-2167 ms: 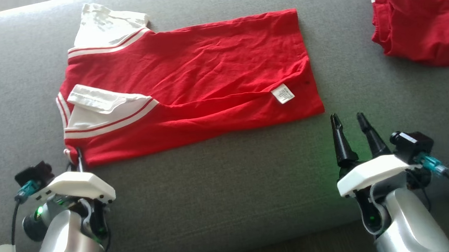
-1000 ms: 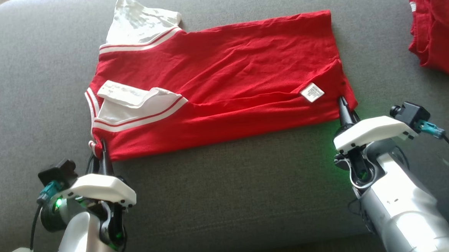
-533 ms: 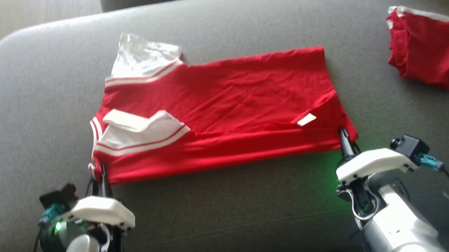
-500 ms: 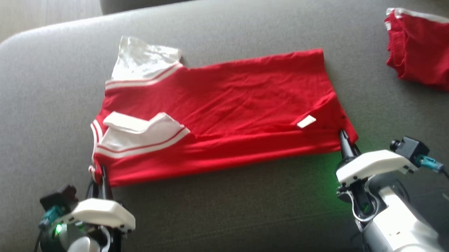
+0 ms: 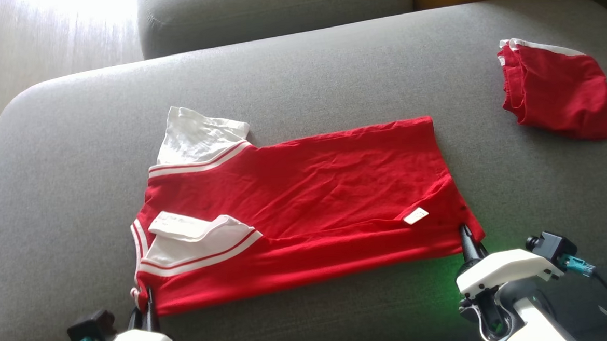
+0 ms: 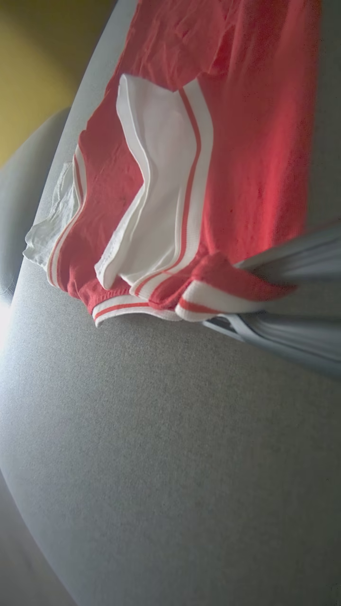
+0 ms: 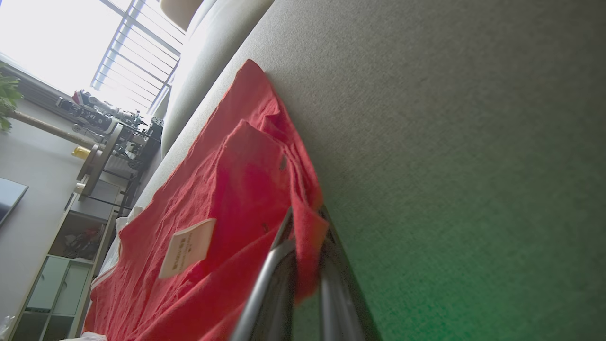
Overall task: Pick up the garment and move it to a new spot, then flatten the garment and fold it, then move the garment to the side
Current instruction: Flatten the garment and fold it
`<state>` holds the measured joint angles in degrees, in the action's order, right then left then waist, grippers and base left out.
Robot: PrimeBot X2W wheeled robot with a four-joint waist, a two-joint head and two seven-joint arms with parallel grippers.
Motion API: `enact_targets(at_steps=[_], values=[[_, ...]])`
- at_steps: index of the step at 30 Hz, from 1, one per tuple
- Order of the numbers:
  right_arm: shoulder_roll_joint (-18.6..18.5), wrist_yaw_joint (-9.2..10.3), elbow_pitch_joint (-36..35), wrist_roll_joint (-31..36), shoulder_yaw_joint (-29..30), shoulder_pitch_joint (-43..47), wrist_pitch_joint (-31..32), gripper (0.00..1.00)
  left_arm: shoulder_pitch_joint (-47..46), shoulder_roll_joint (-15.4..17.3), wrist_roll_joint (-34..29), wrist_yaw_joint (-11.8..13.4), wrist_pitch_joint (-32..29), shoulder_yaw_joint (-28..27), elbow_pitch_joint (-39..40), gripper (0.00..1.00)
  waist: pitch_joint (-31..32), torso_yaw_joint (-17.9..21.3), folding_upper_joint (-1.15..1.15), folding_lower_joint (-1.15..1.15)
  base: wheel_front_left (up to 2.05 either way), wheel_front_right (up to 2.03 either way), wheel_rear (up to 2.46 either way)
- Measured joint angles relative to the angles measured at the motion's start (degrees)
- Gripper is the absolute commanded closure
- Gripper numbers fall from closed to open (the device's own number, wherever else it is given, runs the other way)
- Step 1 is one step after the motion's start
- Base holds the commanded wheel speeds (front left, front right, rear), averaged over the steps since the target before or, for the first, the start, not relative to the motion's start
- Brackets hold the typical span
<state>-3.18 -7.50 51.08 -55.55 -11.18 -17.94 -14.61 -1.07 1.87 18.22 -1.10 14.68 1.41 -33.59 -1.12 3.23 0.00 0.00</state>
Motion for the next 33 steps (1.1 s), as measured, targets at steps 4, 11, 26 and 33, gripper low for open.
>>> enact_targets(at_steps=[4, 11, 26, 33], values=[[0.0, 0.00, 0.4, 0.0, 0.0, 0.0, 0.0, 1.00, 1.1, 0.0, 0.0, 0.0, 0.0, 0.3, 0.7, 0.94, 0.3, 0.0, 0.00, 0.00, 0.00, 0.00, 0.00], [0.0, 0.00, 0.8, 2.6, 2.6, 0.0, 0.0, 0.00, 2.2, 0.1, 0.2, 1.0, 0.0, 1.4, 0.6, 0.00, 0.6, -0.1, 0.00, 0.00, 0.00, 0.00, 0.00], [0.0, 0.00, -25.5, 28.1, 10.6, 4.4, 0.0, 0.00, 1.9, 0.3, -1.0, 1.6, 0.0, -4.0, 19.3, 0.00, -0.4, -0.1, 0.00, 0.00, 0.00, 0.00, 0.00], [0.1, 0.00, -39.5, 35.4, 7.4, 9.6, 0.0, 0.00, 1.9, 0.3, -4.0, 0.1, 0.0, -4.4, 27.2, 0.00, -1.6, 0.4, 0.00, 0.00, 0.00, 0.00, 0.00]])
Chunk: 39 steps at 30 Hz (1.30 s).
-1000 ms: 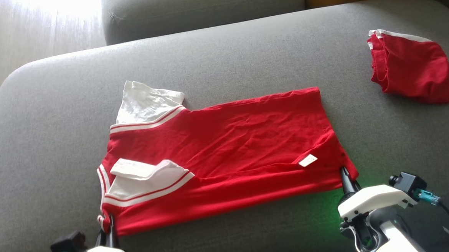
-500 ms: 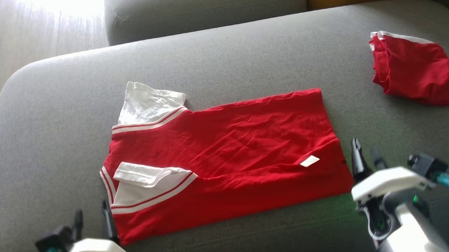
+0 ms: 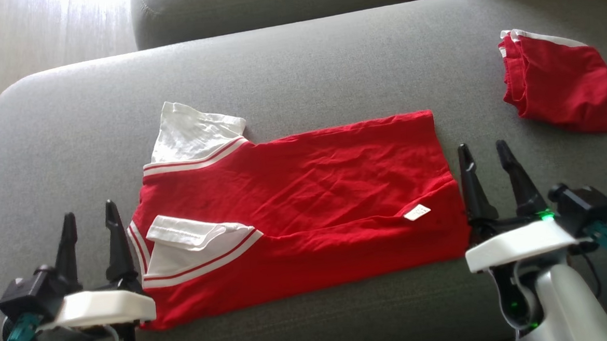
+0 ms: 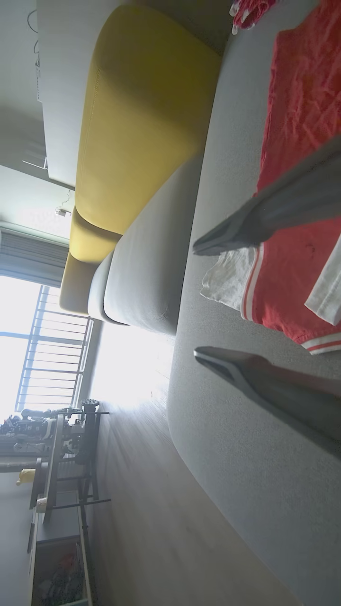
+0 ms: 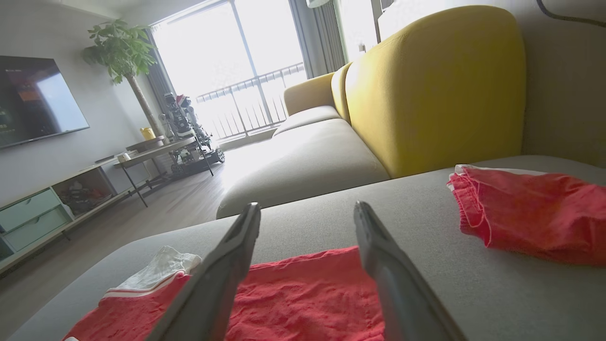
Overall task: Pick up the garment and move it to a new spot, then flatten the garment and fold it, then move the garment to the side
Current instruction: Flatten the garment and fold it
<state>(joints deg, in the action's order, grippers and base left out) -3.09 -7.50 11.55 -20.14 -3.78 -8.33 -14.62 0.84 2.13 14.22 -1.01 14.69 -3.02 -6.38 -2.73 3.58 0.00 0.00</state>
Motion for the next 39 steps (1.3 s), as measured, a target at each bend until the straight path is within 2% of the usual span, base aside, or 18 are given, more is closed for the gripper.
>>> enact_targets(at_steps=[3, 6, 20, 26, 28, 30, 33, 39], values=[[0.0, 0.00, -3.0, 0.7, -0.1, 1.9, 0.0, 0.00, 0.0, 0.0, -0.5, 0.0, 0.0, 0.4, 1.6, 0.00, -0.4, 0.1, 0.00, 0.00, 0.00, 0.00, 0.00], [0.1, 0.00, -5.0, 3.3, -1.5, 4.1, 0.0, 0.00, 0.2, 0.0, -3.5, 0.0, 0.0, 1.0, 1.7, 0.00, -0.6, 0.1, 0.00, 0.00, 0.00, 0.00, 0.00], [0.1, 0.00, -5.8, 3.0, -1.7, 5.5, 0.0, 0.00, 2.3, 0.0, -5.2, 1.8, 0.0, 4.2, -3.7, 0.00, -0.8, 0.4, 0.00, 0.00, 0.00, 0.00, 0.00], [0.1, 0.00, -5.7, 3.0, -1.7, 5.4, 0.0, 0.00, 2.0, 0.0, -6.7, 1.7, 0.0, 3.8, -5.1, 0.00, -1.6, 1.1, 0.00, 0.00, 0.00, 0.00, 0.00], [0.1, 0.00, -5.7, 3.1, -1.7, 5.4, 0.0, 0.00, 1.0, 0.2, -7.2, 0.8, 0.0, 3.9, -6.4, 0.00, -2.2, 1.4, 0.00, 0.00, 0.00, 0.00, 0.00], [0.1, 0.00, -5.7, 3.8, -1.6, 5.3, 0.0, 0.00, -1.9, 1.8, -8.5, -1.4, 0.0, 4.6, -9.2, 0.00, -3.7, 1.7, 0.00, 0.00, 0.00, 0.00, 0.00], [0.1, 0.00, -5.9, 4.5, -1.3, 4.1, 0.0, 0.00, -7.2, 4.8, -10.0, -2.6, -0.9, 5.8, -13.3, 0.00, -5.9, 2.1, 0.00, 0.00, 0.00, 0.00, 0.00], [0.1, 0.00, -8.2, 4.5, -1.2, -0.5, 0.0, 0.00, -21.8, 11.3, -10.5, -5.4, -8.8, 6.9, -16.8, 0.00, -11.7, 3.4, 0.00, 0.00, 0.00, 0.00, 0.00]])
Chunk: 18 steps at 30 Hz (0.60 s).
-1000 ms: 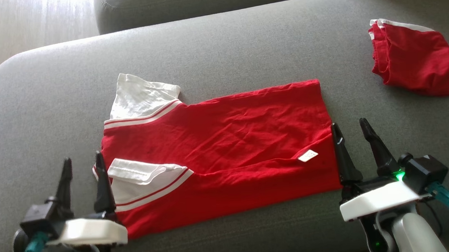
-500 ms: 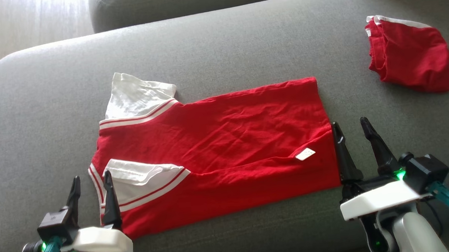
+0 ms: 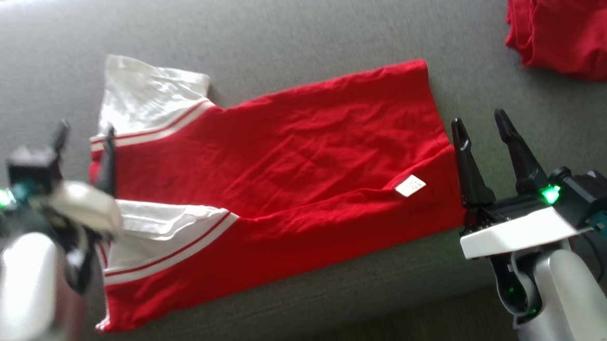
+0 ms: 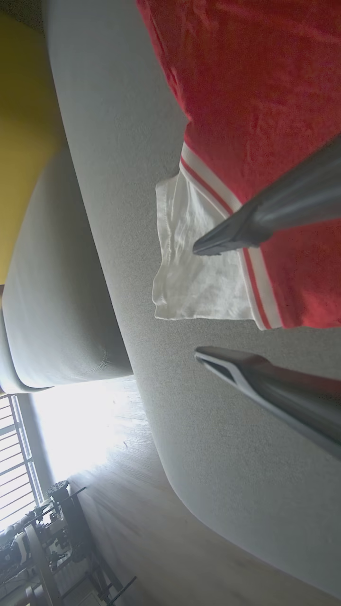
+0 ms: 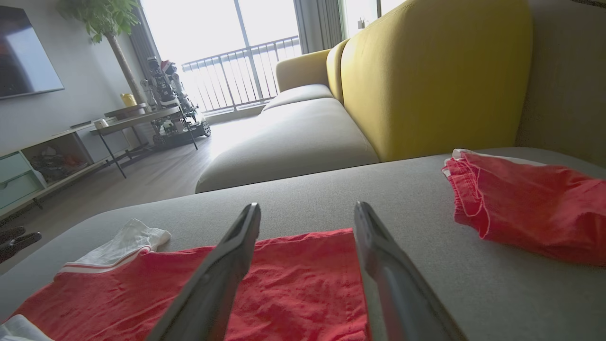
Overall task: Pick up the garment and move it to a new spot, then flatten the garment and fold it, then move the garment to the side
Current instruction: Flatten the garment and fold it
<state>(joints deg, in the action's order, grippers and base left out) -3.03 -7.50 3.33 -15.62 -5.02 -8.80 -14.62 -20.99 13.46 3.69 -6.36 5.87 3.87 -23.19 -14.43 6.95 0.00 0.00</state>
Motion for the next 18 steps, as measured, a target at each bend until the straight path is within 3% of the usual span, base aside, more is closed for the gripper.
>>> enact_targets(at_steps=[5, 9, 13, 18], values=[[0.0, 0.00, -1.7, -0.5, -1.0, -1.4, 0.0, 0.00, -9.3, 5.2, 4.4, -0.8, -9.5, 2.5, -3.5, 0.00, -4.7, 2.0, 0.00, 0.00, 0.00, 0.00, 0.00], [0.0, 0.00, -2.4, -2.5, -1.9, -3.1, 0.0, 0.00, -14.8, 10.9, 12.3, -1.2, -16.6, 10.7, -5.2, 0.00, -7.7, 4.0, 0.00, 0.01, 0.00, 0.00, 0.00], [0.0, 0.00, -2.4, -4.0, -4.0, -4.7, 0.0, 0.00, -20.4, 16.6, 19.9, -1.2, -21.8, 14.8, -6.7, 0.00, -10.1, 6.1, 0.00, 0.01, 0.00, 0.00, 0.00], [0.0, 0.00, -3.1, -6.2, -4.8, -5.8, 0.0, 0.00, -26.3, 21.4, 23.0, -1.2, -25.9, 18.6, -9.6, 0.00, -12.3, 8.0, 0.00, 0.01, 0.00, 0.00, 0.00]])
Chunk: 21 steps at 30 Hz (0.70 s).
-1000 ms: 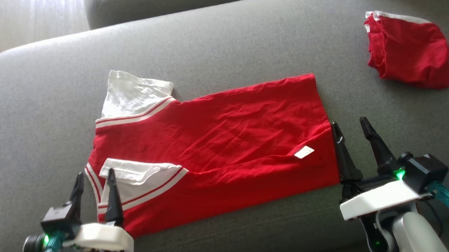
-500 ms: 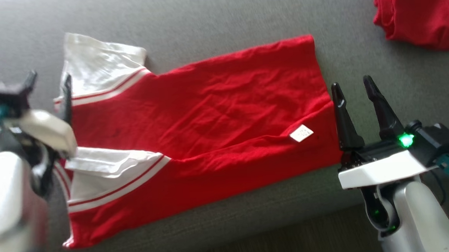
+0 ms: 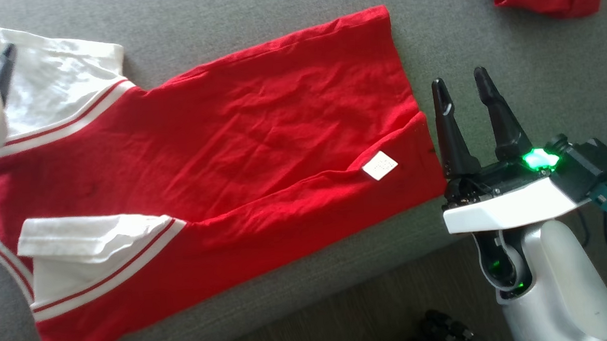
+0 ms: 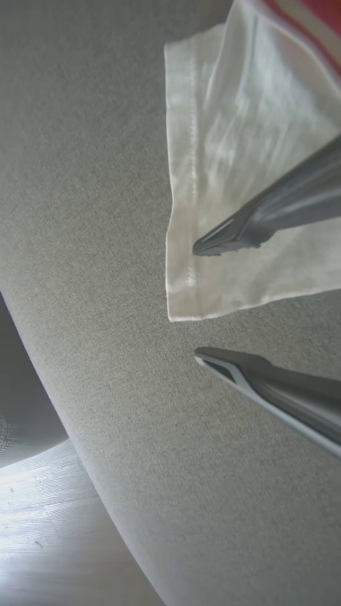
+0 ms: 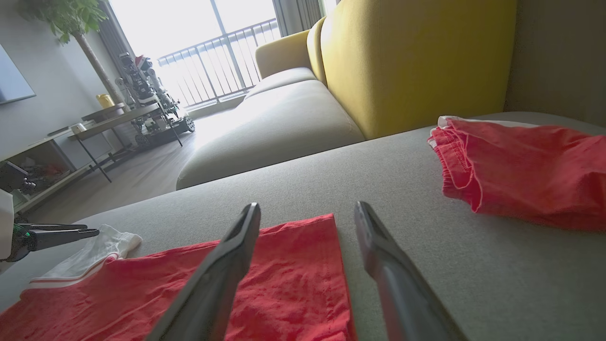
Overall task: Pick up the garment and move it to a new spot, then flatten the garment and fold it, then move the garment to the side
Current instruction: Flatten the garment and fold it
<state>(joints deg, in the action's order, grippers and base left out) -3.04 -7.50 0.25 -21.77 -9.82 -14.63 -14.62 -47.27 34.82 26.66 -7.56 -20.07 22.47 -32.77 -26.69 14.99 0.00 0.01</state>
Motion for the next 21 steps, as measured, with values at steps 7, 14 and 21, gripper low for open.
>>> enact_targets(at_steps=[7, 14, 21], values=[[0.0, 0.00, -0.6, -0.5, -1.7, -0.8, 0.0, 0.00, -6.0, 2.0, 0.2, 0.0, -0.6, 3.2, -4.9, 0.00, -2.6, 1.6, 0.00, -0.01, 0.00, 0.00, 0.00], [0.0, 0.00, -0.6, -1.1, -1.7, -2.3, 0.0, 0.00, -9.9, 3.0, 2.3, 0.0, -1.9, 6.7, -7.4, 0.00, -4.1, 2.7, 0.00, -0.01, 0.00, 0.00, 0.00], [0.0, 0.00, -0.1, -1.0, -1.3, -2.3, 0.0, 0.00, -10.7, 3.1, 4.8, 0.1, -2.4, 10.1, -8.2, 0.00, -3.5, 2.2, 0.00, -0.01, 0.00, 0.00, 0.00]])
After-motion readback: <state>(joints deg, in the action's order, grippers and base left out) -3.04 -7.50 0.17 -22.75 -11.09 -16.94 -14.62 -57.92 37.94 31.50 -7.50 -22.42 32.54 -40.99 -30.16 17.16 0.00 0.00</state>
